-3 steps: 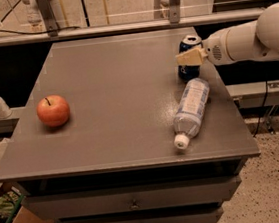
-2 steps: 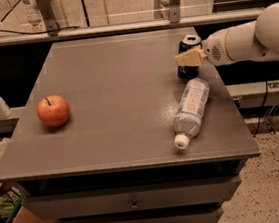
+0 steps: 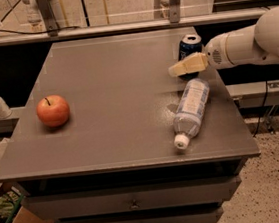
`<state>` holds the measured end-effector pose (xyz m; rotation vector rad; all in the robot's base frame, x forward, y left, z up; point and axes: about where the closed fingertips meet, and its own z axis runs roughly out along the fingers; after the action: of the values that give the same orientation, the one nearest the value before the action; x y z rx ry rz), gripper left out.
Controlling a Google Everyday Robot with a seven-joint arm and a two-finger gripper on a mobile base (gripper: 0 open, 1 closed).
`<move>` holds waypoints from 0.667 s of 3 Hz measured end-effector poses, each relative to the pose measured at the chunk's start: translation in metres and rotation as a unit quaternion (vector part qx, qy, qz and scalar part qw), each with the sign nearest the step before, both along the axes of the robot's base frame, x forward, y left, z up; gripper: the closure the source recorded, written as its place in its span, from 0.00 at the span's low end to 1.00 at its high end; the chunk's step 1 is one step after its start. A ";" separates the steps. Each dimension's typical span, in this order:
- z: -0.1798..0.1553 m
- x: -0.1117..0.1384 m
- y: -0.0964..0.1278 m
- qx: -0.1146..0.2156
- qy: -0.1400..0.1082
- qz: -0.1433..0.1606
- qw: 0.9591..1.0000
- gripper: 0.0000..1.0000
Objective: Move pepsi can near blue plastic bottle
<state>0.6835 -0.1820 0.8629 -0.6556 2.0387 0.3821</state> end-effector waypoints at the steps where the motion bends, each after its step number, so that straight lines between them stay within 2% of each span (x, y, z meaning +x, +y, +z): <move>1: 0.000 0.000 0.000 0.000 0.000 0.000 1.000 0.00; 2: 0.009 -0.007 -0.027 0.008 -0.014 -0.011 1.000 0.00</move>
Offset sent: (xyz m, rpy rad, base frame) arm -0.0187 -0.0765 0.0268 0.0413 -0.0758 -0.0623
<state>0.6767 -0.2092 0.8723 -0.6258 2.0129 0.3750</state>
